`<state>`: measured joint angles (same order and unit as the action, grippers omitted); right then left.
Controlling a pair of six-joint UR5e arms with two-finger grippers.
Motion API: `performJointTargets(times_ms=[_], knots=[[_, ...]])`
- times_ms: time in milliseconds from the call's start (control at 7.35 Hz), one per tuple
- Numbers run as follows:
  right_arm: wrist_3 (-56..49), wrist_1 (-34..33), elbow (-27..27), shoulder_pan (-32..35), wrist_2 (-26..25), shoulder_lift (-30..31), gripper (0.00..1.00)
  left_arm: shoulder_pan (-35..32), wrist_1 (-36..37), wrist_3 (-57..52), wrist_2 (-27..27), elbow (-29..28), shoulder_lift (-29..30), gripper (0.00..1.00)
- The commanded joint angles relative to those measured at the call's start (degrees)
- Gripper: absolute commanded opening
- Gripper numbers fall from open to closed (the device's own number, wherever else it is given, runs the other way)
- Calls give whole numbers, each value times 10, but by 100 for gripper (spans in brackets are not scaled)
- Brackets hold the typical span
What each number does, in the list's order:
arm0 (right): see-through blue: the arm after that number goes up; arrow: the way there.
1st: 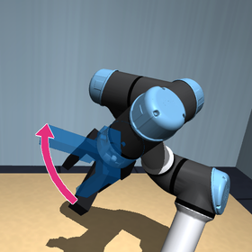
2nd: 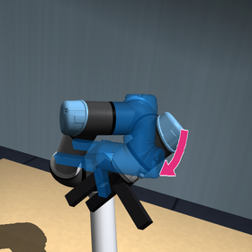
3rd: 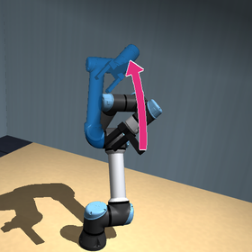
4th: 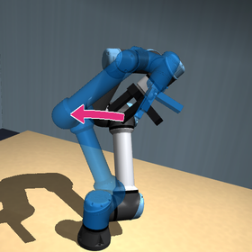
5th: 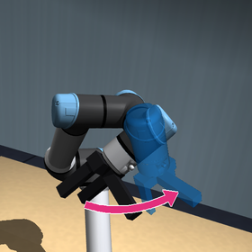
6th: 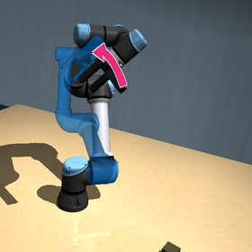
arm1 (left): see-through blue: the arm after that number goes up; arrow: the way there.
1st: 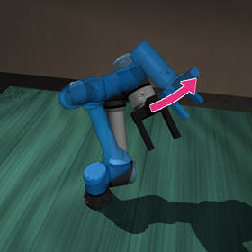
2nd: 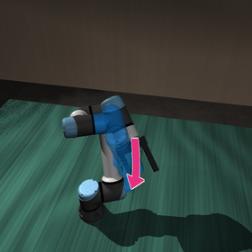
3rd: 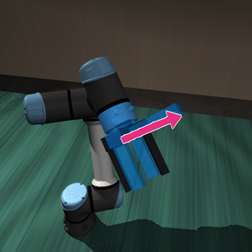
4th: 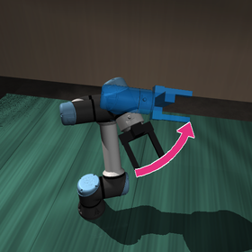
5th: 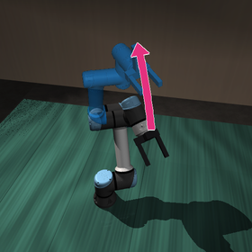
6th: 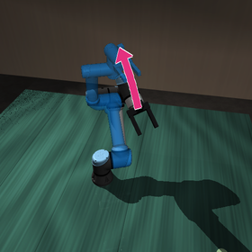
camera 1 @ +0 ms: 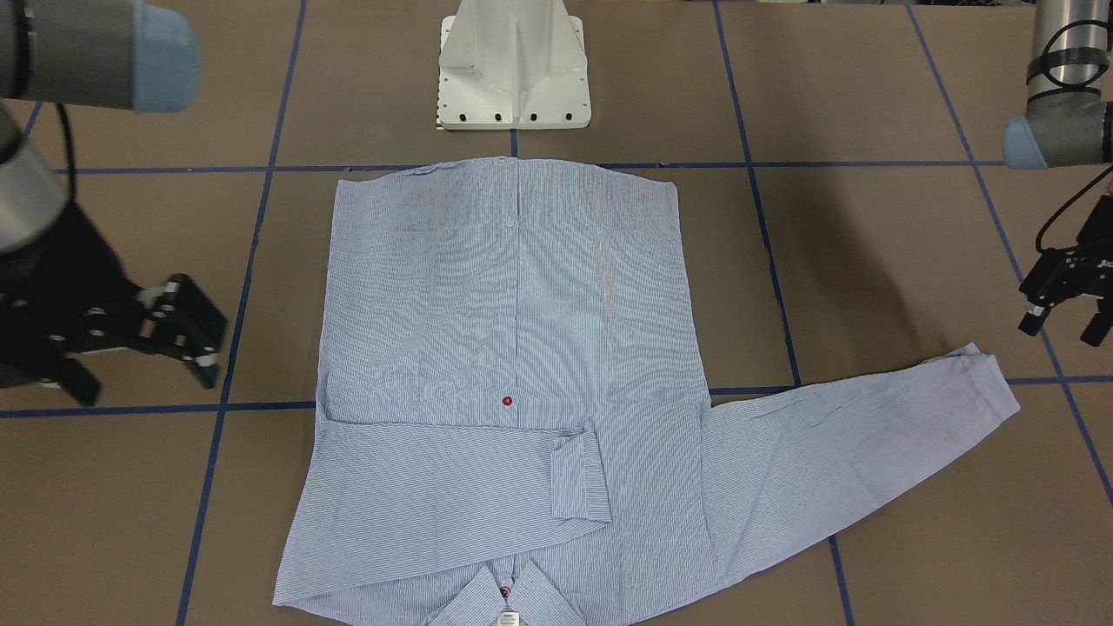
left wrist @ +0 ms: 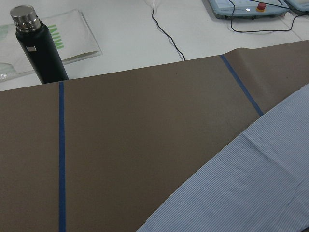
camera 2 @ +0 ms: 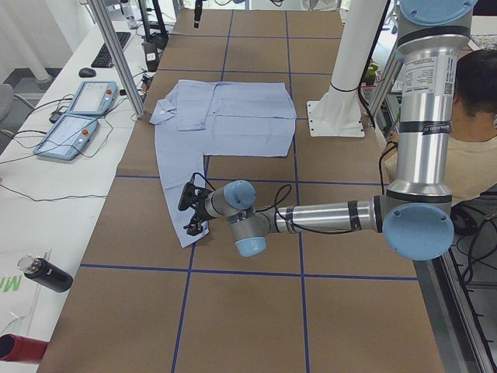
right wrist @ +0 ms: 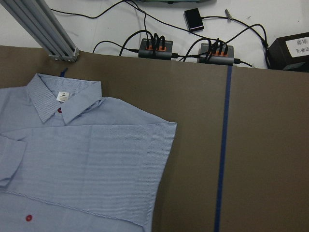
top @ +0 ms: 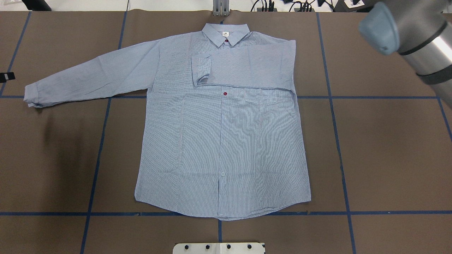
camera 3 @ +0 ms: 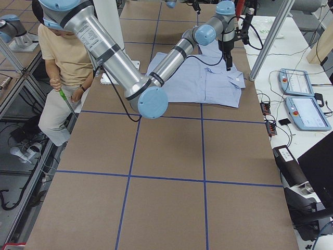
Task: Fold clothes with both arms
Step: 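Withdraw the right arm while the left gripper grasps the other sleeve cuff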
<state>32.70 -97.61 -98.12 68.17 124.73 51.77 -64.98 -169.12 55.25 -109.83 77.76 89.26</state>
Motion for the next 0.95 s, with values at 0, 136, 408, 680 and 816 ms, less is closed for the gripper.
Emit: performJointTargets(times_ms=[0,136,408,680,816], knots=[[-197,0,-29,105,67,114,99,86,-53,88,89,-52,4,99],[-217,1,-44,116,80,137,99,97,-87,88,106,-92,12,98],[-212,1,-63,116,77,142,99,97,-91,88,109,-124,24,83],[-211,1,-63,116,77,144,99,103,-91,87,113,-143,43,83],[-210,1,-65,116,77,144,99,105,-92,87,114,-143,43,78]])
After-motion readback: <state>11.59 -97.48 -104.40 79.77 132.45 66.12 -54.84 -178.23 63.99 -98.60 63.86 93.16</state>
